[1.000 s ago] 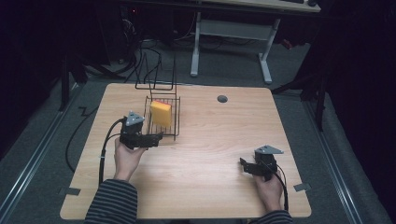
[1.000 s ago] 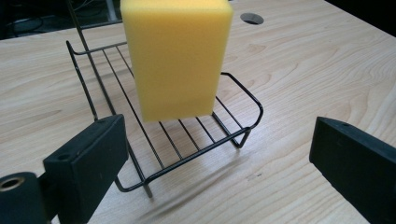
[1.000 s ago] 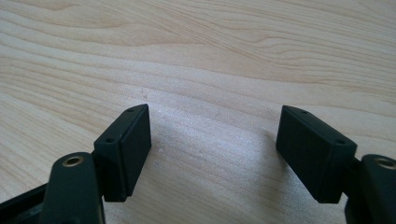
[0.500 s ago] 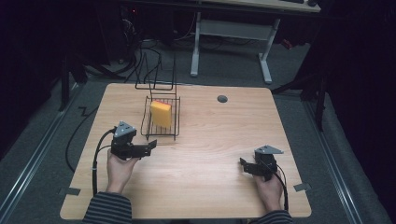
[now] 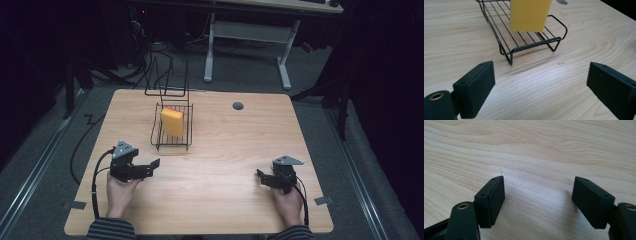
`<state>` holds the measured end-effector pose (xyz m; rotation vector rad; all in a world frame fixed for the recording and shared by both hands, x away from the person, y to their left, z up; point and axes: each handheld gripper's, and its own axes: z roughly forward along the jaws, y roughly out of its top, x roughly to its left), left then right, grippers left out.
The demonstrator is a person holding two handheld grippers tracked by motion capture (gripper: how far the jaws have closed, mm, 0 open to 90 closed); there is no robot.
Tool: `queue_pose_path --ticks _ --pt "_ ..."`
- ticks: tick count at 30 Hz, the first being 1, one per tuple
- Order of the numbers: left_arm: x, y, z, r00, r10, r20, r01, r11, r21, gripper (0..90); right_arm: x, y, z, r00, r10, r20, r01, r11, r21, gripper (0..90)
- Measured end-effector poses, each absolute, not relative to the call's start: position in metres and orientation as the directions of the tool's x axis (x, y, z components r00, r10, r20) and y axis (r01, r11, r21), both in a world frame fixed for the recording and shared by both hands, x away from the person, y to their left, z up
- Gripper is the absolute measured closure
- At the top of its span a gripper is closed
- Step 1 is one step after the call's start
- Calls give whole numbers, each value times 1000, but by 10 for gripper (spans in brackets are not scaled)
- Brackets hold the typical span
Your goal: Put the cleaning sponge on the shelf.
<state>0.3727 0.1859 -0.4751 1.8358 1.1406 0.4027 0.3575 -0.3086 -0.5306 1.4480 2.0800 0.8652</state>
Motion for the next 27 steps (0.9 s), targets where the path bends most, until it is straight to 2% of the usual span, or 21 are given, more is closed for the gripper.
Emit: queue_pose_path --ticks 27 --pt "354 196 -517 477 855 -201 595 -146 790 92 357 -308 -531 -341 940 -18 650 250 718 268"
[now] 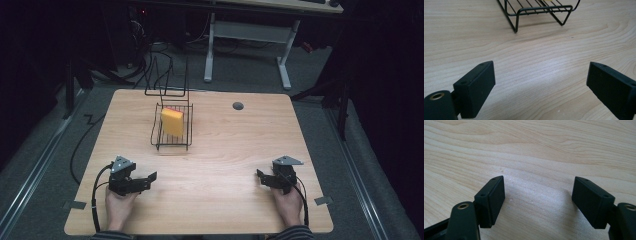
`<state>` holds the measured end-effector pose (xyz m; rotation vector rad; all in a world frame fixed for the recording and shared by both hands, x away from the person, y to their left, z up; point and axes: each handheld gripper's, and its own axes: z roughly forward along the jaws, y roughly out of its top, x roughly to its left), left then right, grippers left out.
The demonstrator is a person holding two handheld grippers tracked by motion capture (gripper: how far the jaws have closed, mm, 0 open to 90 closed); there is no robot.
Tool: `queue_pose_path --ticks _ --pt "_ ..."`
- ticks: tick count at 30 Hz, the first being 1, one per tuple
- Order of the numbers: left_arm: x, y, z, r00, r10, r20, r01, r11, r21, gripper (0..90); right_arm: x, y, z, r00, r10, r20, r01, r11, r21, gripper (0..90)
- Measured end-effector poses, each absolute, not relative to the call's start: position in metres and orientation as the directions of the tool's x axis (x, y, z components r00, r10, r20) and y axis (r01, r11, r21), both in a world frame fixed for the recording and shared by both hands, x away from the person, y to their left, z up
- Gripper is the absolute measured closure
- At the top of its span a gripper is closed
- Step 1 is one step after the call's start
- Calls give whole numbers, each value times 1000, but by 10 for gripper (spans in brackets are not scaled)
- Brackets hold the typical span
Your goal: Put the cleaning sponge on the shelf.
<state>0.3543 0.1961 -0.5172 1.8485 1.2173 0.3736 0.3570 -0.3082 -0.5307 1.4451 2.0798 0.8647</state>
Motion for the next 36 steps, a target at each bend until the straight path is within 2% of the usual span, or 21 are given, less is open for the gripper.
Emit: queue_pose_path --ticks 10,20,23,36 --pt "355 197 -529 459 872 -170 614 -173 770 99 357 -308 -531 -342 940 -19 650 251 718 268" --pt "358 192 -536 431 899 -73 616 -234 752 113 357 -308 -531 -341 940 -19 650 250 718 268" --pt "361 188 -537 417 909 -11 629 -280 725 142 357 -308 -531 -341 940 -19 650 250 718 268" --pt "361 188 -537 415 909 -15 630 -276 726 142 357 -308 -531 -341 940 -17 650 249 718 268"
